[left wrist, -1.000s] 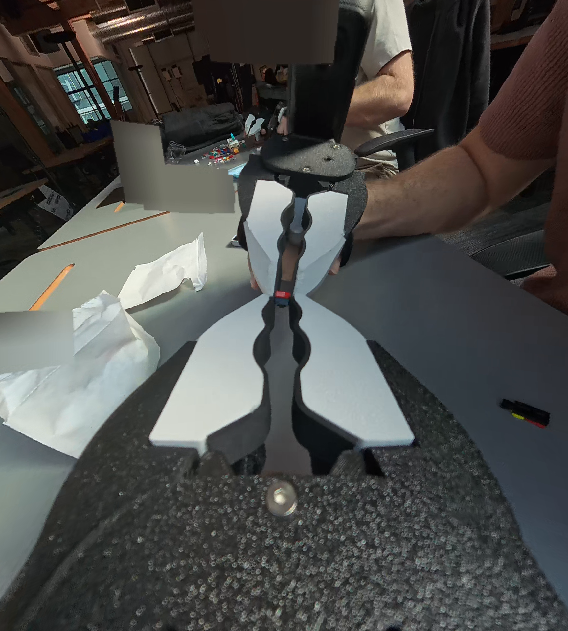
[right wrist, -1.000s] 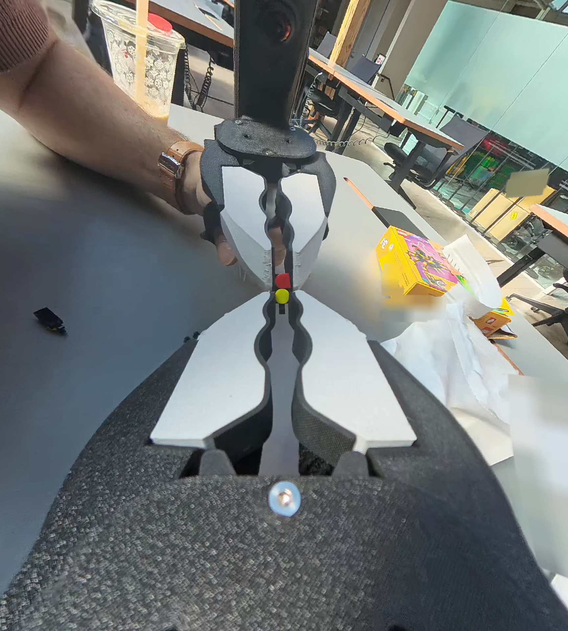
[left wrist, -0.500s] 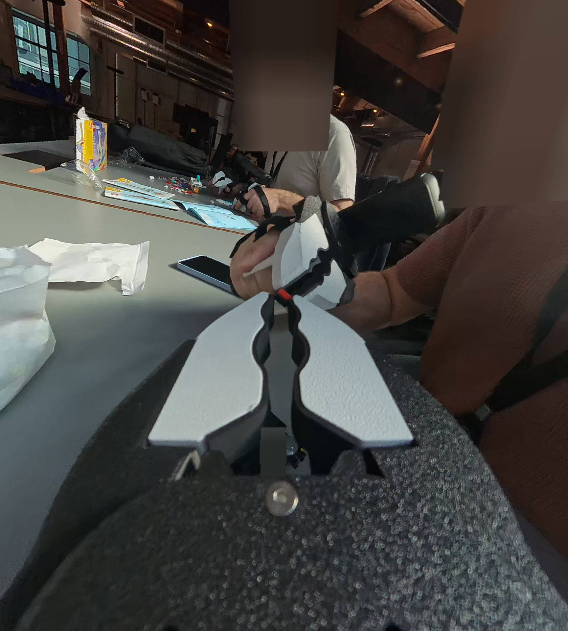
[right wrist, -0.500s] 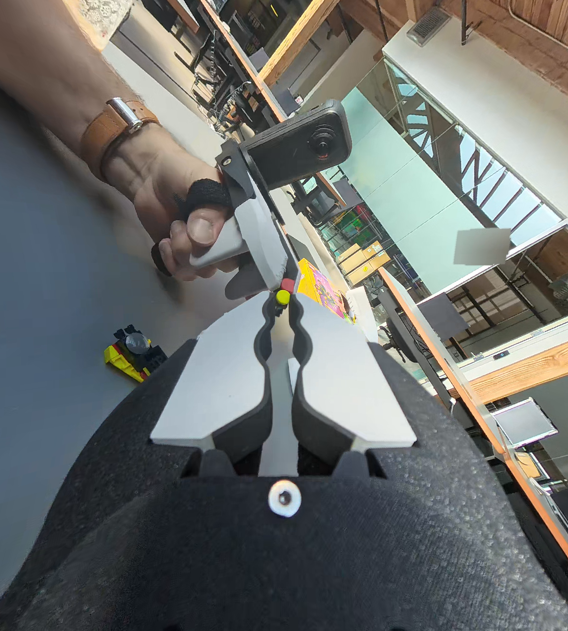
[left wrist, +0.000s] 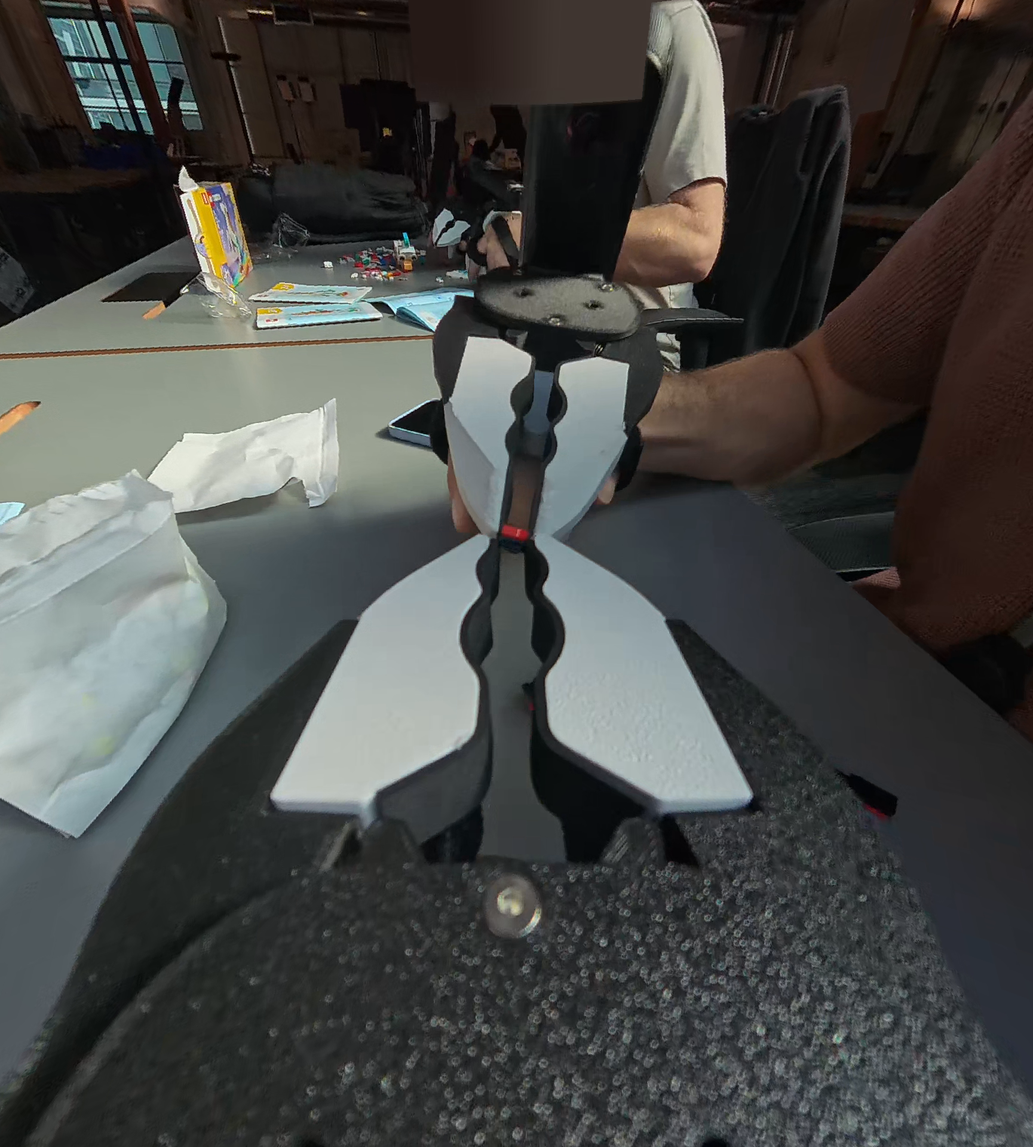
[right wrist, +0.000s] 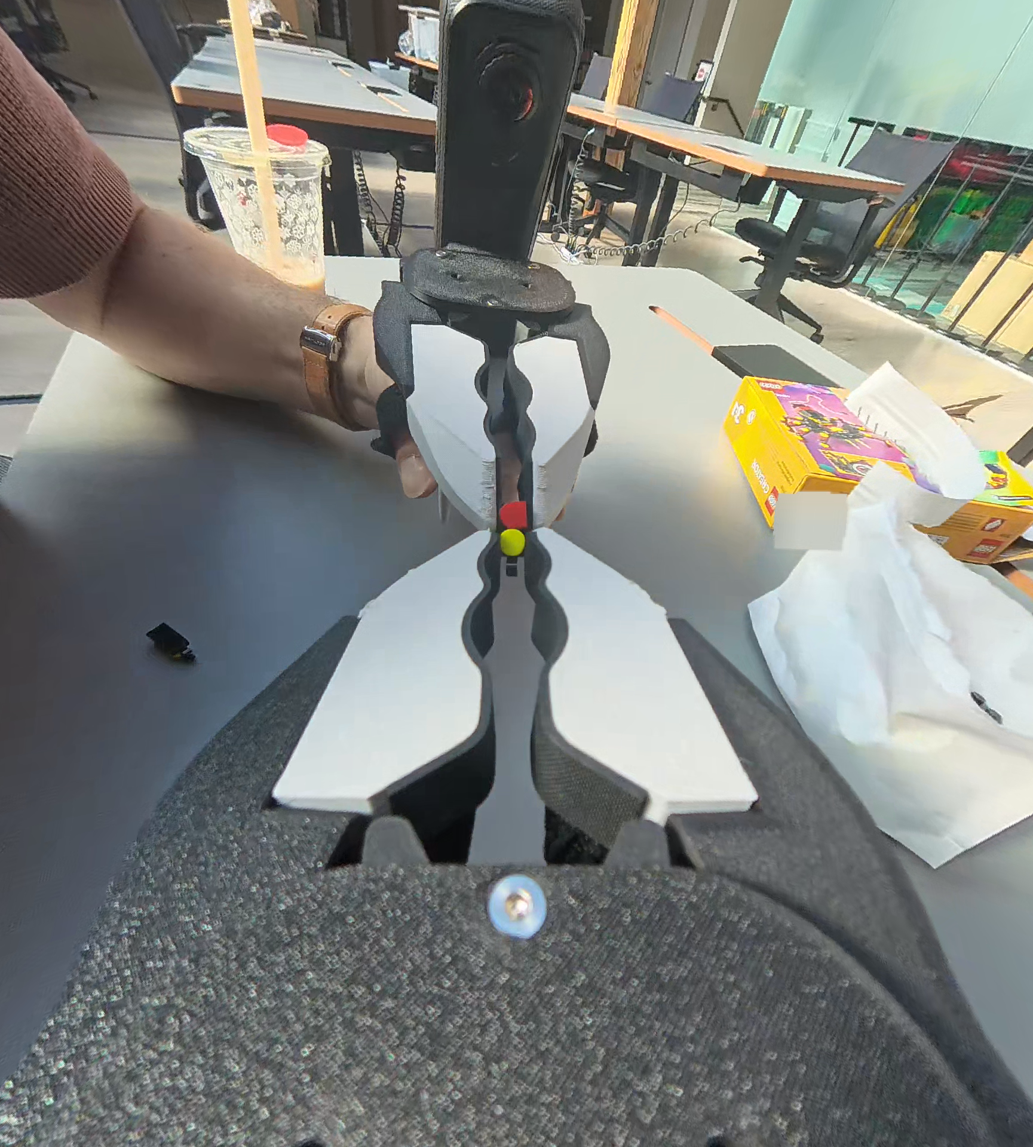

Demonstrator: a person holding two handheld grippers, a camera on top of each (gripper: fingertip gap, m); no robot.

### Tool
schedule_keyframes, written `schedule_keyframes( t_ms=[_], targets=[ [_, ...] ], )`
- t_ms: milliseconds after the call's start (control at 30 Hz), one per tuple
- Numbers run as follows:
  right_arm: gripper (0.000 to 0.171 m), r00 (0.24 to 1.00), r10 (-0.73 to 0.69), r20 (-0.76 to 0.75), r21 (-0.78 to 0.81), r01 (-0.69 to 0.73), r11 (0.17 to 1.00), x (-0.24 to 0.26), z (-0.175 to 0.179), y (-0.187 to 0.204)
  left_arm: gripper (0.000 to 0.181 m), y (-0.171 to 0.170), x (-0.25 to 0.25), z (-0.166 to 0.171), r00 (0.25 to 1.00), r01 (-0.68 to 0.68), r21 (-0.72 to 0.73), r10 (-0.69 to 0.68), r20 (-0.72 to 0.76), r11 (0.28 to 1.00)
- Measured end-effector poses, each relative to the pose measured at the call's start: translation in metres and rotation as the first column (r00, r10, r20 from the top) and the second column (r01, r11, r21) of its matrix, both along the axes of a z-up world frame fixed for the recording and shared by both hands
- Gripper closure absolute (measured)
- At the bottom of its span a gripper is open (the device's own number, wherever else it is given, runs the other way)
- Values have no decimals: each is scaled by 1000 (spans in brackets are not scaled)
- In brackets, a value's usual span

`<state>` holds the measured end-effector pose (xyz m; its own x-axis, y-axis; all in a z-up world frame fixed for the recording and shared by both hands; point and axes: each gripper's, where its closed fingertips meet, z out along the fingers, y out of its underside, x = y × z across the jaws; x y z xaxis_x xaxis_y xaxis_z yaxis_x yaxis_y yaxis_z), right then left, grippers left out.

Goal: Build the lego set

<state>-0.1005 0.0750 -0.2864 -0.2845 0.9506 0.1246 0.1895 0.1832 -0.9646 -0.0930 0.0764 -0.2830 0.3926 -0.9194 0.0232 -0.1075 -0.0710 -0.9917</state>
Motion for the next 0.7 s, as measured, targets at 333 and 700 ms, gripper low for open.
schedule_keyframes(
  t_ms=[333, 700],
  targets=[
    [165, 985, -90, -150, 419, 146, 896, 3, 15, 0, 175, -1, 2, 10, 967, 95, -202, -42, 251, 975],
    [165, 988, -147, -44, 281, 154, 947, -3, -4, 20, 172, 14, -21, -1, 994, -79, 55, 83, -77, 995]
  ],
)
